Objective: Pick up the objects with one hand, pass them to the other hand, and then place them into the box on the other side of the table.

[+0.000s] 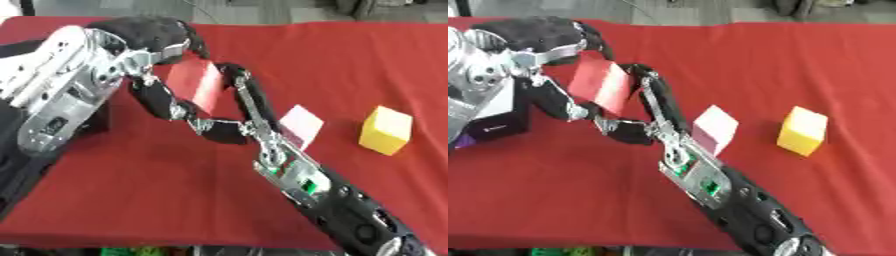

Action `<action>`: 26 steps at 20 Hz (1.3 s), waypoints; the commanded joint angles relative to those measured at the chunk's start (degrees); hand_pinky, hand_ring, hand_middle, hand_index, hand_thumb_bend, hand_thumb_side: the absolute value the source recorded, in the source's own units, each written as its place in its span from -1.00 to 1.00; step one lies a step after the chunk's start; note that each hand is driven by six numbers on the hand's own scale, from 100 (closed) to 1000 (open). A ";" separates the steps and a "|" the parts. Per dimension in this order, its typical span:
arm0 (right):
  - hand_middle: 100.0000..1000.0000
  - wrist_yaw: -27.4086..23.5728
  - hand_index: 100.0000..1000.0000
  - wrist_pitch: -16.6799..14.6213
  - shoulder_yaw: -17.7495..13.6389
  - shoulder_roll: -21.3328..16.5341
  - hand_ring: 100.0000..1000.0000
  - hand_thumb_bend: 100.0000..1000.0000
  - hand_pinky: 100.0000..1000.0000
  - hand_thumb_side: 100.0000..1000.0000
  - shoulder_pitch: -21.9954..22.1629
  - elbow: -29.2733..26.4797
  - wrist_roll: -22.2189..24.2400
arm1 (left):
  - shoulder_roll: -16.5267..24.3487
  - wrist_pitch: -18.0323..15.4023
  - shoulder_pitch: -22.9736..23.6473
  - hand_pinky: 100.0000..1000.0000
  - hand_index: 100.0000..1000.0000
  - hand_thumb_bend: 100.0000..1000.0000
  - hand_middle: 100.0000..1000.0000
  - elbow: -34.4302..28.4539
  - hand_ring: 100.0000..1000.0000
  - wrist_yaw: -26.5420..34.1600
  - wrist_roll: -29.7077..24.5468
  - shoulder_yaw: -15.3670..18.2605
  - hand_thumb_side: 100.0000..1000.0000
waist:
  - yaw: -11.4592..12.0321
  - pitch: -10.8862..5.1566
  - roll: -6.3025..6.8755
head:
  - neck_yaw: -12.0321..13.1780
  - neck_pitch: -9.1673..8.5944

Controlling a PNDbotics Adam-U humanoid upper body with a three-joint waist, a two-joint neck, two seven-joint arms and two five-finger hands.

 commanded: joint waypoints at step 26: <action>0.19 1.50 0.45 1.62 0.34 -0.31 0.18 -1.00 0.69 -0.77 -0.93 0.81 3.22 | 0.05 -1.83 -0.94 0.55 -0.18 -0.81 -0.24 -0.11 0.20 -6.04 1.83 -0.58 -1.00 | -0.17 -0.99 0.15 | 0.24 -0.28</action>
